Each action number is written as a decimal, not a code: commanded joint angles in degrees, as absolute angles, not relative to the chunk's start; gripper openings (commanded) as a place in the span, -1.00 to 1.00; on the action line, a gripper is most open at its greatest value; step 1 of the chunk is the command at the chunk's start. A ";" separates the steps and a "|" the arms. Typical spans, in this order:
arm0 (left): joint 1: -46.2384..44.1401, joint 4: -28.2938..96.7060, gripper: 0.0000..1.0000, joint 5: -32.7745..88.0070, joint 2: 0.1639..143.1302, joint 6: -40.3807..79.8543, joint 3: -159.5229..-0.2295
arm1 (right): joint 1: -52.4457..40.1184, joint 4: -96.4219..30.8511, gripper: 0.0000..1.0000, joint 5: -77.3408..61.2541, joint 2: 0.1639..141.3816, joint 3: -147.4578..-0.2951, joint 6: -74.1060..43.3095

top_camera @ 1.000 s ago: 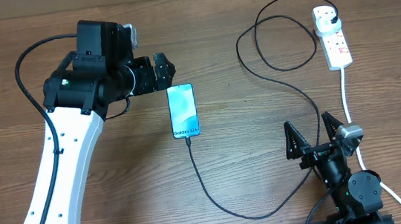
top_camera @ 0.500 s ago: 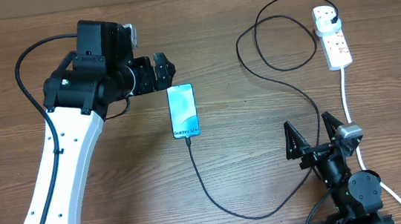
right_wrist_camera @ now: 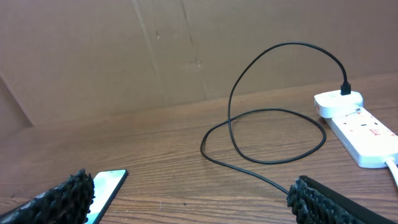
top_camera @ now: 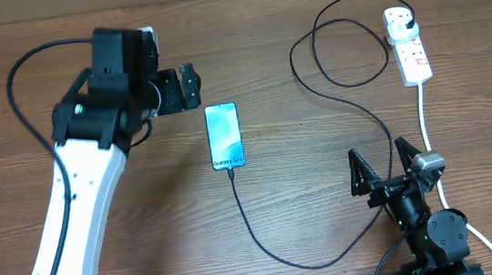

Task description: Plug charger to phone and switch on socket

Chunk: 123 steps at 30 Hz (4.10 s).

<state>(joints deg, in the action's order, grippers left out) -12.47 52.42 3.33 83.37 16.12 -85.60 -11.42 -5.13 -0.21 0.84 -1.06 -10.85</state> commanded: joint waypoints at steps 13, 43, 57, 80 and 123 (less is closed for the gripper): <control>-7.16 17.17 1.00 8.58 40.53 -10.28 -38.96 | -11.86 -4.80 1.00 -0.73 0.19 -0.45 -10.57; -3.27 4.45 1.00 8.56 0.19 -10.11 -0.69 | -11.86 -4.80 1.00 -0.73 0.19 -0.45 -10.57; -3.29 4.43 1.00 8.60 0.21 -10.11 -0.69 | -11.86 -4.80 1.00 -0.73 0.19 -0.45 -10.57; -3.29 4.43 1.00 8.60 0.21 -10.11 -0.69 | -11.86 -4.80 1.00 -0.73 0.19 -0.45 -10.57; -3.29 4.43 1.00 8.60 0.21 -10.11 -0.69 | -11.86 -4.80 1.00 -0.73 0.19 -0.45 -10.57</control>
